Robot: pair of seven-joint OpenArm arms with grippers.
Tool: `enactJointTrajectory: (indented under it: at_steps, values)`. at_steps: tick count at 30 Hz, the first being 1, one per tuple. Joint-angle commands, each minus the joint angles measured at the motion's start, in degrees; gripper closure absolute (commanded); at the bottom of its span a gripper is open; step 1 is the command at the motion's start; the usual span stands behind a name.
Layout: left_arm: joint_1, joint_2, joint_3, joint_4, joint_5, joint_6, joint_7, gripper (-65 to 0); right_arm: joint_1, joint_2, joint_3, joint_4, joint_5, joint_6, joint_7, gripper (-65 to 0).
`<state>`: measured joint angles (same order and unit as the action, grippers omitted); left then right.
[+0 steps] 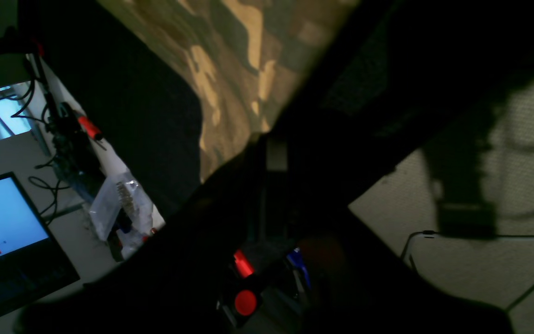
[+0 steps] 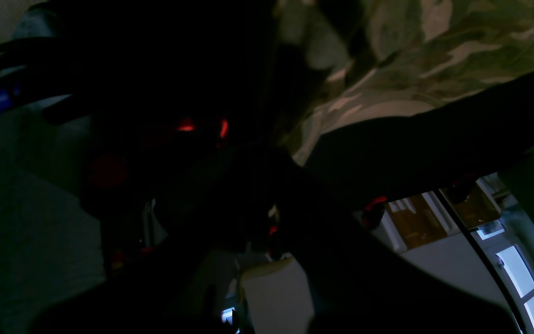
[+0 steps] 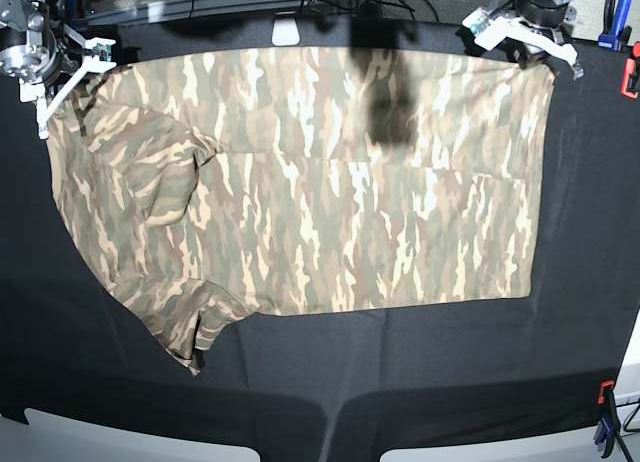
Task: Layout the t-shirt on the table in an organized manner, then fold the t-shirt properly
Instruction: 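Pull the grasped corners apart and away from the hem to stretch the shirt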
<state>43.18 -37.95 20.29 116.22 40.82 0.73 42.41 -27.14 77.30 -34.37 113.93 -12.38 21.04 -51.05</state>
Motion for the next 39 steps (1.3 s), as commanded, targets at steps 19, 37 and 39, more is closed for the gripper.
enactJointTrajectory:
  at_steps: [19,37,39]
  values:
    - [2.49,-0.66,-0.31,0.94,1.14,1.03,-0.44,0.0,0.26,1.75,0.55,1.36,2.16,5.53,-1.84,0.0]
    - [2.51,-0.63,-0.31,0.92,-6.82,0.98,4.28,-20.7,0.26,1.75,0.55,1.64,2.71,2.34,-4.35,-24.8]
    - [2.51,-0.63,-0.31,0.92,-6.84,0.98,5.88,-20.7,0.28,1.75,0.55,2.71,6.03,5.18,-3.91,-24.8]
